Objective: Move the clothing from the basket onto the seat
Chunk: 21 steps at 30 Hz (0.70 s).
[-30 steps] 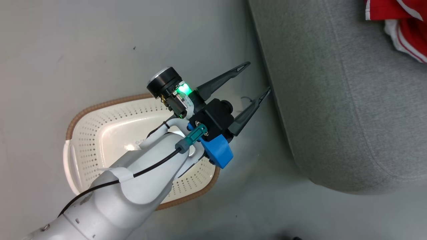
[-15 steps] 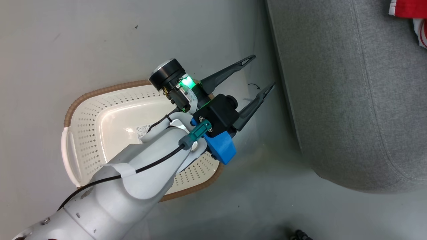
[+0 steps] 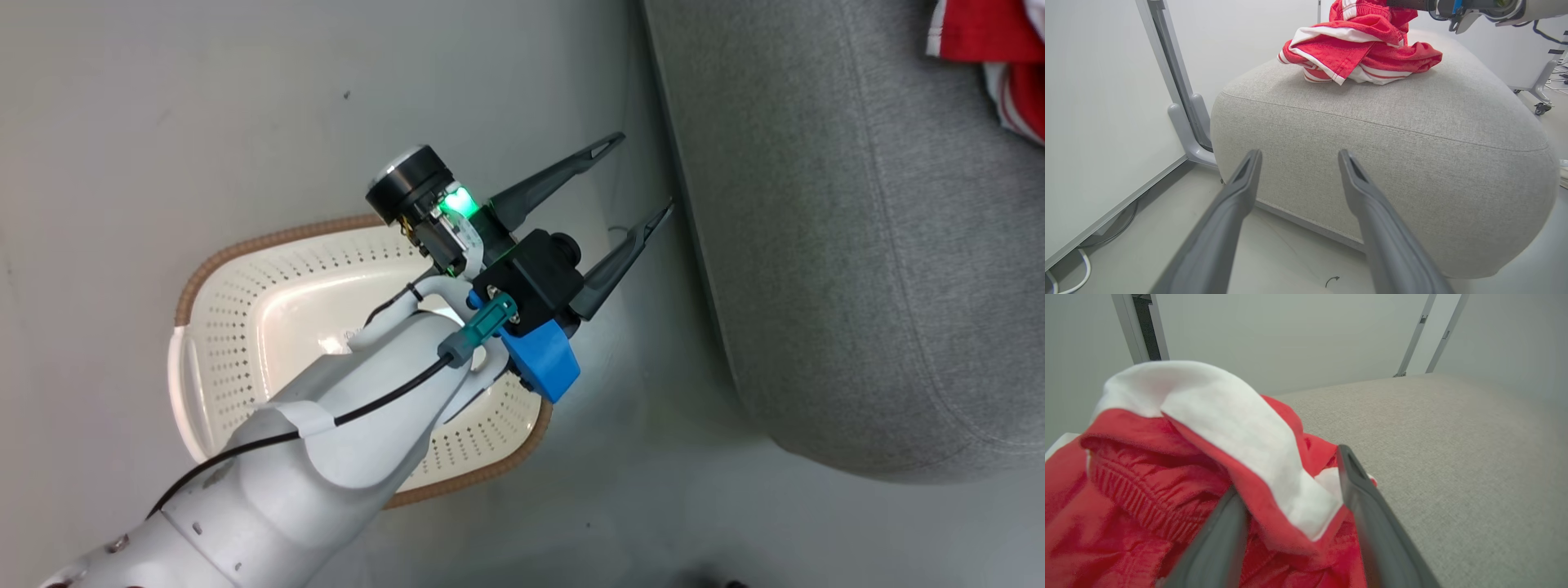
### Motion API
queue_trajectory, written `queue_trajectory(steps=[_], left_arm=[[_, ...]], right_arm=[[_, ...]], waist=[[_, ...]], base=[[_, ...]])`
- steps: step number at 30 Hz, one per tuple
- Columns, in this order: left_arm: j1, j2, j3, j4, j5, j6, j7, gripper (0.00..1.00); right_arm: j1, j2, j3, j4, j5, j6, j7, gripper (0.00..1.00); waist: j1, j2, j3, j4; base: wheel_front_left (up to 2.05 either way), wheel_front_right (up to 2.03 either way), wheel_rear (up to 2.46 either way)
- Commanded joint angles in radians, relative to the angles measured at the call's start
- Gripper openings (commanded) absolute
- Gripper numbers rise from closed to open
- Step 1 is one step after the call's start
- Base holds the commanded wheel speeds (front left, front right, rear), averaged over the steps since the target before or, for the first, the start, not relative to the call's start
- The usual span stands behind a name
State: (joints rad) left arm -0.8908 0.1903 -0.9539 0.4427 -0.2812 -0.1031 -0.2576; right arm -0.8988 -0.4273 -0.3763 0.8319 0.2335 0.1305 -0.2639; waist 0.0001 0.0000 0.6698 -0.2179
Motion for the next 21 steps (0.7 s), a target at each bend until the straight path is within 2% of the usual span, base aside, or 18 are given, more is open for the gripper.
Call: queue_trajectory(steps=[1,14,21], left_arm=[[0.010,-0.002,0.003,0.001,-0.004,0.005,-0.004,1.00],[0.126,-0.030,0.056,-0.024,-0.028,0.021,-0.009,1.00],[0.242,-0.034,0.128,-0.041,-0.037,0.033,-0.009,1.00]], right_arm=[[0.021,-0.006,0.004,-0.016,0.008,0.001,-0.001,1.00],[0.317,0.039,0.056,-0.271,0.054,0.001,-0.001,1.00],[0.465,0.105,0.163,-0.432,0.068,0.001,-0.001,1.00]], waist=[[-0.0001,0.0000,-0.024,-0.002],[-0.0001,0.0000,-0.216,0.010],[-0.0001,0.0000,-0.344,0.045]], base=[[0.00,0.00,0.00],[0.00,0.00,0.00],[0.00,0.00,0.00]])
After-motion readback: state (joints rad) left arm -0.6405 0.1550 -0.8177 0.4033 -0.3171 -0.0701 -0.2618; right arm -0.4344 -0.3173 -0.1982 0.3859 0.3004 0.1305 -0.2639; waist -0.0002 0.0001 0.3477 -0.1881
